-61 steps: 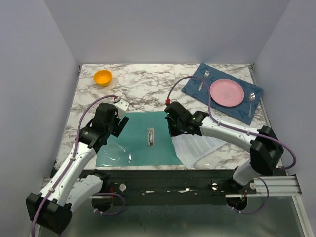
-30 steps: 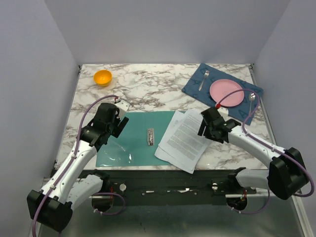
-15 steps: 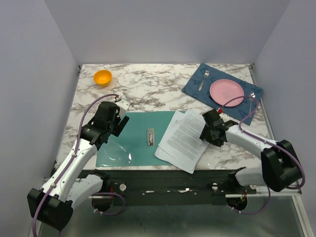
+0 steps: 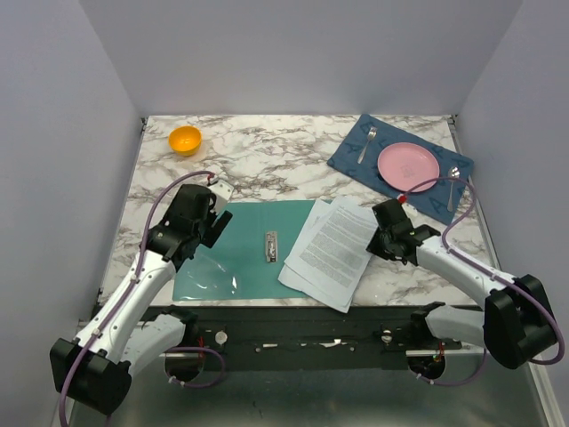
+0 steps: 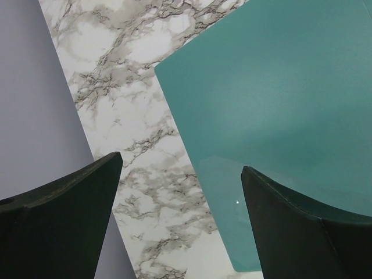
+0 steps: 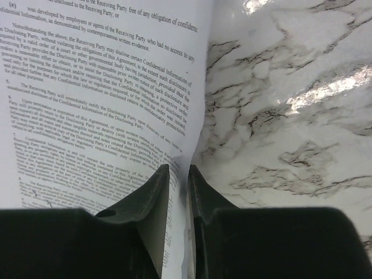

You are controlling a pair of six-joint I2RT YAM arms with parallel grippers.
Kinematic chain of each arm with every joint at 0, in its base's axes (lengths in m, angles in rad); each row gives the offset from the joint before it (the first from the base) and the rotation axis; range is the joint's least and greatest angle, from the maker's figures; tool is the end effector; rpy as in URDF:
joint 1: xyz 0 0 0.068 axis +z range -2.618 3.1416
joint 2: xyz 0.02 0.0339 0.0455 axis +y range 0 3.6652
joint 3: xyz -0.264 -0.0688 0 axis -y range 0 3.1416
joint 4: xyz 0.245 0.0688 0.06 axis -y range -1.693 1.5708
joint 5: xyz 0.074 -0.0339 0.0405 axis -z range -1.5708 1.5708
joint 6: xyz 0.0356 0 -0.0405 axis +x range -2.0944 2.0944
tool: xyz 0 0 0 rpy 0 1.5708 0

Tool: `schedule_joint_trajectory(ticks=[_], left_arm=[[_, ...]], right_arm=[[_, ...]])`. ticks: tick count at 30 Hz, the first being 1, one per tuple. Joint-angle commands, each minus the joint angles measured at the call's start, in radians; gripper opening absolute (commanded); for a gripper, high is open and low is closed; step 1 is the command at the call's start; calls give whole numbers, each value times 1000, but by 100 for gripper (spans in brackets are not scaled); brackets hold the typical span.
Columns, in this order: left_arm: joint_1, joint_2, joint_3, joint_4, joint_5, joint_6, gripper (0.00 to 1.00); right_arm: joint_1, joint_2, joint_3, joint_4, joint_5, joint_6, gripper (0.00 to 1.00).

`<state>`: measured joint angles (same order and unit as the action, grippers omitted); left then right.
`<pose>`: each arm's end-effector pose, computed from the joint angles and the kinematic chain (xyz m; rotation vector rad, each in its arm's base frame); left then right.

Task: Put the files into the folder

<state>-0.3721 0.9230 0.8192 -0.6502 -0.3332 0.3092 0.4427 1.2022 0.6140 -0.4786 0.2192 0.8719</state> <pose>0.1804 -0.0579 0.2846 0.6090 2.2175 0.3543 0.1972 0.0849 0.1785 0.6271 2.5307 0.1829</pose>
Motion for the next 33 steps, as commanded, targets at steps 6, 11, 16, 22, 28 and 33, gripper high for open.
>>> schedule_joint_trajectory(ticks=[6, 11, 16, 22, 28, 33], left_arm=[[73, 14, -139, 99, -78, 91, 99], [317, 97, -144, 155, 28, 143, 99], [443, 181, -172, 196, 94, 214, 99], [490, 224, -195, 205, 174, 275, 99], [562, 226, -189, 163, 324, 326, 99], [647, 209, -198, 141, 439, 381, 99]], right_arm=[[-7, -95, 18, 18, -44, -56, 1], [-9, -176, 56, 140, -138, -190, 1], [1, -145, 211, 204, -349, -286, 1], [77, -83, 427, 218, -532, -363, 1], [183, 18, 561, 222, -644, -395, 1], [238, 151, 598, 241, -724, -441, 1]])
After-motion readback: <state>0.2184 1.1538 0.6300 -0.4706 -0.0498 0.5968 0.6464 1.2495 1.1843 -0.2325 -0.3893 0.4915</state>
